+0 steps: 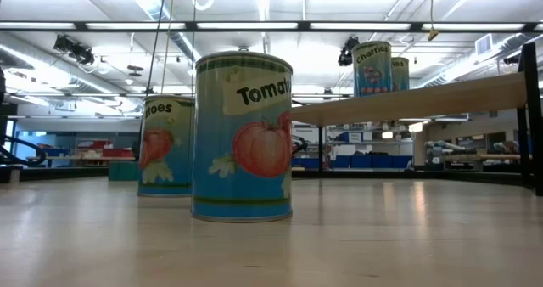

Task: Pick and place cans onto a shelf
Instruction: Put the bottom canned tomatoes on the shelf

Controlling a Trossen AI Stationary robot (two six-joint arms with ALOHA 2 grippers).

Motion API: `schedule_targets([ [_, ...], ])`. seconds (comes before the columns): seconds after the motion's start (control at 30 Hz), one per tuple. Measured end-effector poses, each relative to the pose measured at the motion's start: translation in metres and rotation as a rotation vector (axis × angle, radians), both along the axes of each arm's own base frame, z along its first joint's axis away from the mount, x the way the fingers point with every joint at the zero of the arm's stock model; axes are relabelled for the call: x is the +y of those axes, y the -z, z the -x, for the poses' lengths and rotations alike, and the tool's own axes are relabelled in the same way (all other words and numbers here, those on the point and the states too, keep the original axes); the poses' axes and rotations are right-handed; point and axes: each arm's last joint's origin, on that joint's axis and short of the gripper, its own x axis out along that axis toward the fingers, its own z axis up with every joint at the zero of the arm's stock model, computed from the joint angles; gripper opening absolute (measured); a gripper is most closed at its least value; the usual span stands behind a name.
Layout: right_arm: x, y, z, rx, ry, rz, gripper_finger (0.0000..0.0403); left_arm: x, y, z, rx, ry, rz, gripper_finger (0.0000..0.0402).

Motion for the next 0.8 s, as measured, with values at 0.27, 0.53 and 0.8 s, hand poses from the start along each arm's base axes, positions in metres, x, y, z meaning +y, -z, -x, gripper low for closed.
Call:
schedule_targets([
  [0.27,0.070,0.041,-0.035,-0.033,-0.150,0.057,0.0011,-0.055,0.001,0.012,0.023,-0.026,-0.017,0.0172],
  [0.53,0.102,0.084,-0.069,-0.065,-0.259,0.181,0.0086,-0.093,0.003,0.032,0.015,-0.079,-0.076,0.0172],
  [0.8,0.090,0.123,-0.105,0.011,-0.364,0.086,0.0257,-0.110,0.003,0.042,-0.027,-0.057,-0.128,0.0172],
])
